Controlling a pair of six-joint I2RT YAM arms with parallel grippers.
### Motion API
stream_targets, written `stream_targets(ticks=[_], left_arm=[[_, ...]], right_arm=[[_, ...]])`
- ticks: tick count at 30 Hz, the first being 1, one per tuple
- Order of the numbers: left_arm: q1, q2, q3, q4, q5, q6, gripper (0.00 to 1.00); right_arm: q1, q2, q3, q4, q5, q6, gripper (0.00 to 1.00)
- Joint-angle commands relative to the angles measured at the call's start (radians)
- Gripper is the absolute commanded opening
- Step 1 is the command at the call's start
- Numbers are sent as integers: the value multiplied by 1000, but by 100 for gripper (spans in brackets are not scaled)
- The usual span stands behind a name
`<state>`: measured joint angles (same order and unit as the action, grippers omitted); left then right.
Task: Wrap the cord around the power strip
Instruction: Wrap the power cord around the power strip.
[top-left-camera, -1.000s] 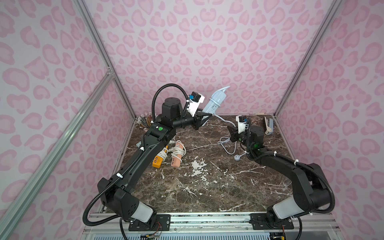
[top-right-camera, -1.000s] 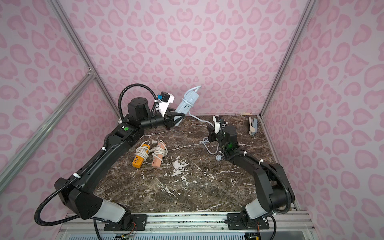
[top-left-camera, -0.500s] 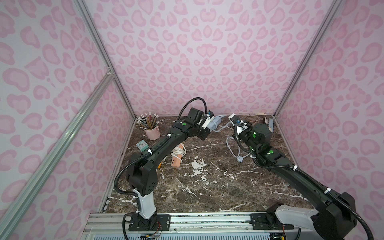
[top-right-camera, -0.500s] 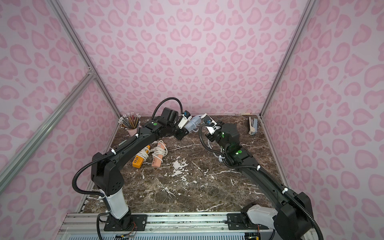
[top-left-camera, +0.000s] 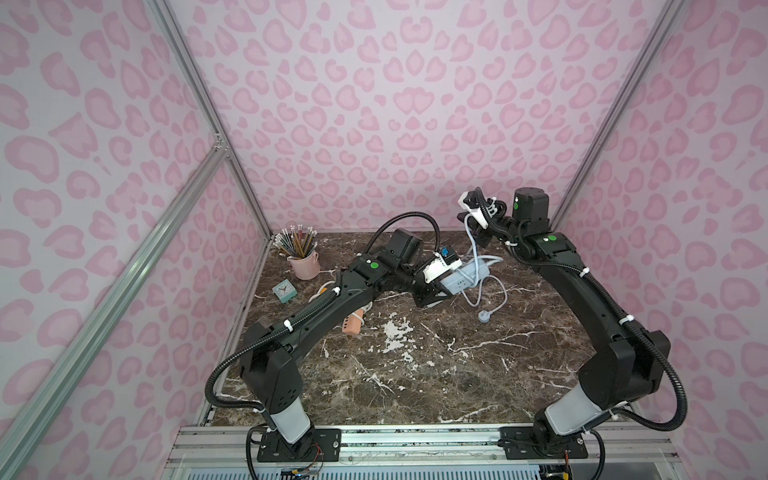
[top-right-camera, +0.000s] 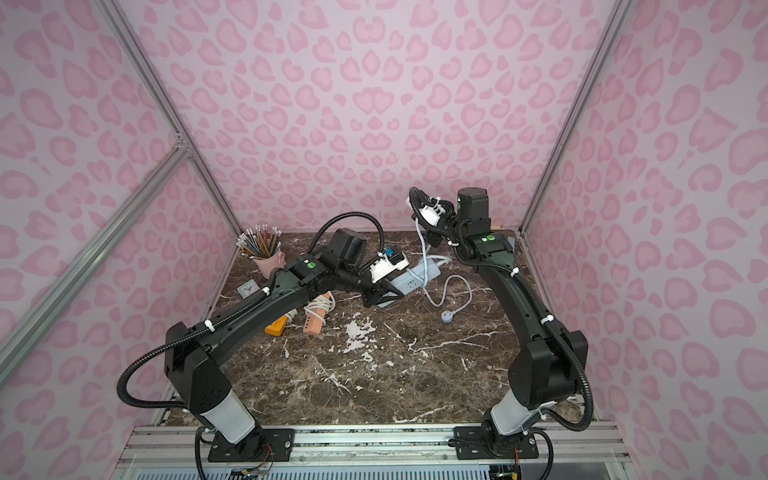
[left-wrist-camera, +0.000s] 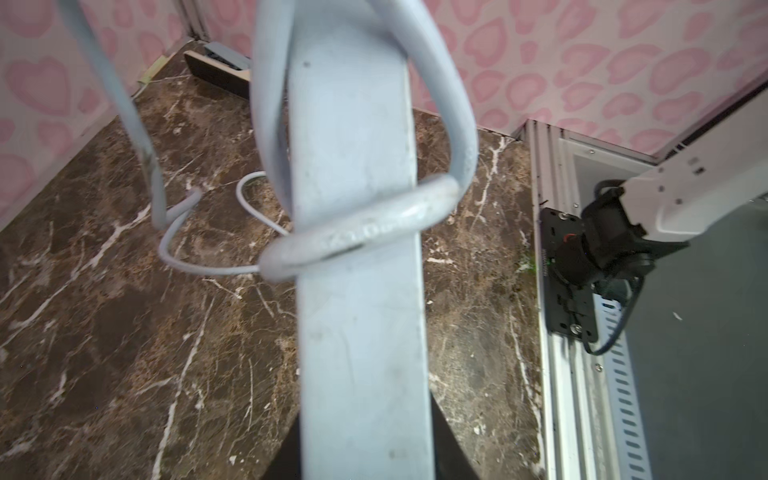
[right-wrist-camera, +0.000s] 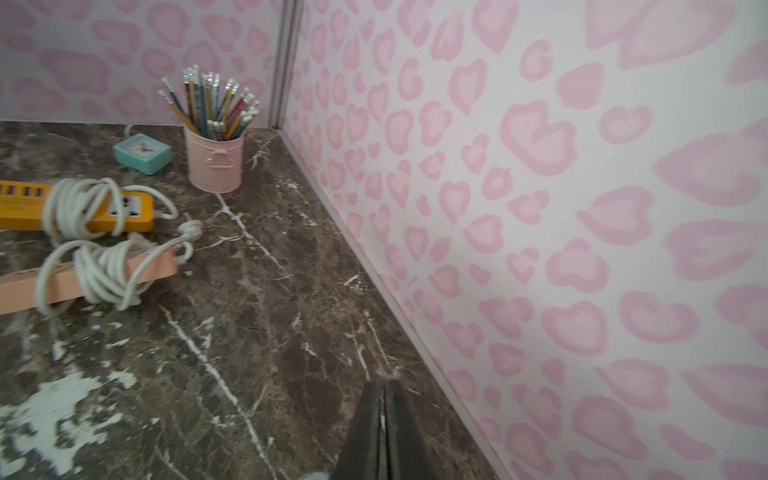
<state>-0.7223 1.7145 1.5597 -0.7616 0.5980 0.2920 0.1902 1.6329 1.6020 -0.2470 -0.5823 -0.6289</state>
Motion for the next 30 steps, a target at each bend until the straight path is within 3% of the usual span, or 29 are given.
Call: stream_targets(ticks=[1,5,8,13,18,22,26,30], left_arm=[[-25,-43,16,-152,341,221,3],[15,-86,15,-77,417,160,3],[31,-105,-4,9,380,98,3],[47,-122,-23,115,305,20,3],[81,-155,-52,255,253,-79,3],[110,-166,-61,317,240,-134,3],[112,-160,-59,316,234,-140,3],[112,-166,-59,328,220,-152,3]], right_arm=[[-59,50,0,197,-167,165,0],[-107,72,-119,408,-309,396,21],[-106,66,-230,589,-329,549,33],[-105,62,-427,871,-272,785,48],[-103,57,-554,1006,-200,887,60],[-103,50,-652,1141,-194,971,79],[-95,48,-692,1178,-171,993,82],[-74,49,-704,1127,-120,939,79]])
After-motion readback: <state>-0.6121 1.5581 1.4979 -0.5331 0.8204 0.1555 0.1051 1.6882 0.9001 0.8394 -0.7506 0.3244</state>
